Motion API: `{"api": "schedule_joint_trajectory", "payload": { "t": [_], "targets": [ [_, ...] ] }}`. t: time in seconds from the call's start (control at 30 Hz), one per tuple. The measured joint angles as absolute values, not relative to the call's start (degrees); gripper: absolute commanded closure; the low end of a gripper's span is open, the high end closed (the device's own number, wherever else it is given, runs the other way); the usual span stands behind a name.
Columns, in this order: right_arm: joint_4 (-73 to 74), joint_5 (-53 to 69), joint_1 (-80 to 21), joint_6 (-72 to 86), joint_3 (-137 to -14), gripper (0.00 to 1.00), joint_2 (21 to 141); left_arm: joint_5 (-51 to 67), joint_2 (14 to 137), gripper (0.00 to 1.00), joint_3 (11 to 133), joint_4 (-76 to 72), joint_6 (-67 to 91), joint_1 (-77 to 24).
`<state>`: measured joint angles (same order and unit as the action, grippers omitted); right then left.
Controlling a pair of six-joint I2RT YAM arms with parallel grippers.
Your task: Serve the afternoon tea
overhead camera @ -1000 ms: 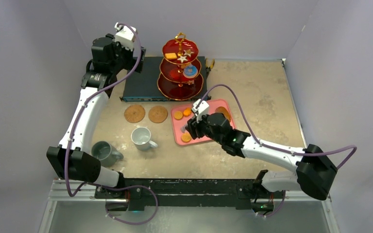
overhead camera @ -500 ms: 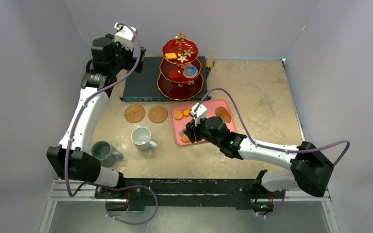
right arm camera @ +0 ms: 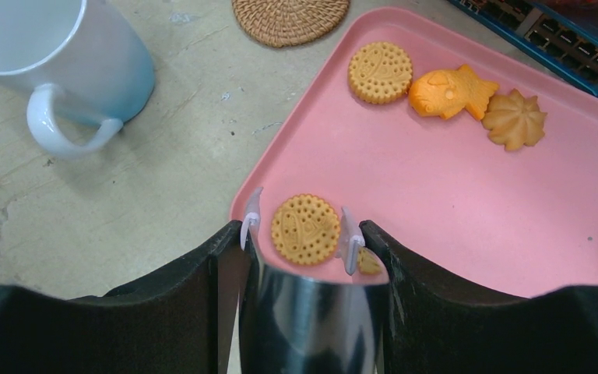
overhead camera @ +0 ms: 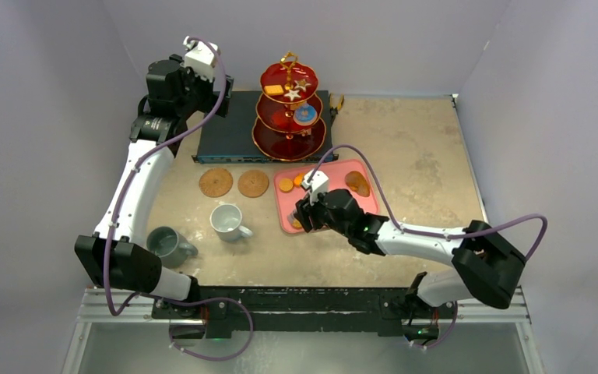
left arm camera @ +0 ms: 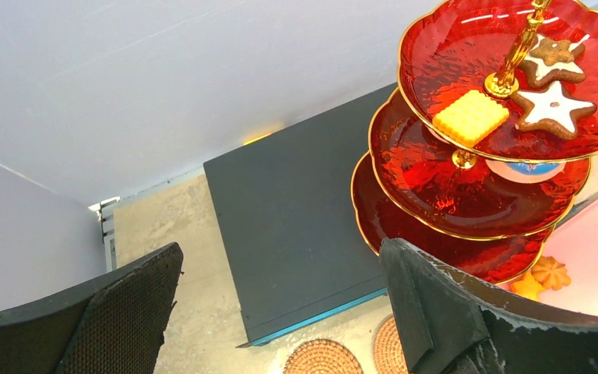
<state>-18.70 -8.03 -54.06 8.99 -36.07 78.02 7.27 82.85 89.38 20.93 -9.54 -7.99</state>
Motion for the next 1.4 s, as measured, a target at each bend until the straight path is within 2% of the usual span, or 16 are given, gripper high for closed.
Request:
{"api": "schedule_joint_trajectory", "payload": {
  "t": [0.9,1.27,1.4],
  "targets": [
    [-21.9,-8.9,-54.4,9.0,-35.1,0.42,82.6,7.2,82.8,0.01,89.6,21.0,-9.5,-8.0],
    [-23.6,-11.3,-55.1,8.6,-35.1,0.63,83.7,7.2,82.8,0.01,89.6,21.1,-9.5,-8.0],
    [-21.9,-11.9,-55.1,8.6,-35.1,0.67,82.6,7.2,82.8,0.01,89.6,21.1,-9.6,-8.0]
  ]
}}
